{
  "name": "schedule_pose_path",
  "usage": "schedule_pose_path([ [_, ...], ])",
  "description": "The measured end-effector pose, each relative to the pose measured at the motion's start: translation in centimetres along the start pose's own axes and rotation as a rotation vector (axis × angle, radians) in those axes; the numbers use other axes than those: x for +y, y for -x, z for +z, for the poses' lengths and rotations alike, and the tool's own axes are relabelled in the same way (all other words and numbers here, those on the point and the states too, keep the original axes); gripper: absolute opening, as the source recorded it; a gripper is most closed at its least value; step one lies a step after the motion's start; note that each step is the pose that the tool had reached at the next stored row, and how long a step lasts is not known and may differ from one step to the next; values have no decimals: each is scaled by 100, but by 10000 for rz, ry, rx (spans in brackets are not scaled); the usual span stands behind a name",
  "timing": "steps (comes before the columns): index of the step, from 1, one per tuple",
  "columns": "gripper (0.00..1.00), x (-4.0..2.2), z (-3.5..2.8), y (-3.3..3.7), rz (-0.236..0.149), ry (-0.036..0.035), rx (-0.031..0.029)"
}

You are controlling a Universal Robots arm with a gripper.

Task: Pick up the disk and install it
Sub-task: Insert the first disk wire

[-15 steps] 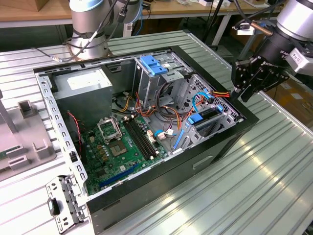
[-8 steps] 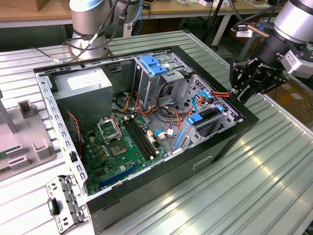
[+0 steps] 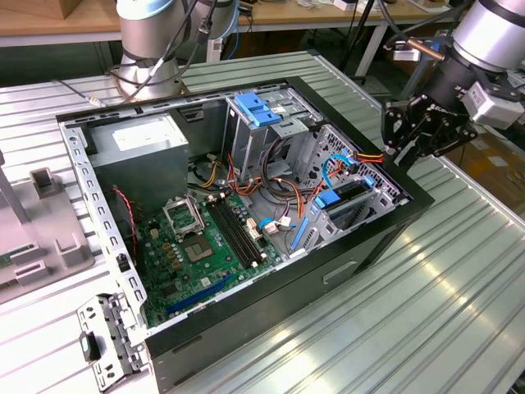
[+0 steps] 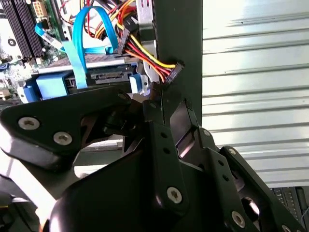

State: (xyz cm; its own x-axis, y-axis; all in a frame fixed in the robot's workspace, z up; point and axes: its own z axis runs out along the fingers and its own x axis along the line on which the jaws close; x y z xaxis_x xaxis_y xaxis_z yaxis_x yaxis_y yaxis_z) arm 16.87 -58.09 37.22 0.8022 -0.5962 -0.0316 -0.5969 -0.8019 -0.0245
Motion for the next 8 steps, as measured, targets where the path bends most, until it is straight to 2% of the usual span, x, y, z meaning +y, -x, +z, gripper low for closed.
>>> schedule_pose_path([
  [4,36,-71,20,51,46,0,1],
  [8,36,-81,50,44,378,-11,7],
])
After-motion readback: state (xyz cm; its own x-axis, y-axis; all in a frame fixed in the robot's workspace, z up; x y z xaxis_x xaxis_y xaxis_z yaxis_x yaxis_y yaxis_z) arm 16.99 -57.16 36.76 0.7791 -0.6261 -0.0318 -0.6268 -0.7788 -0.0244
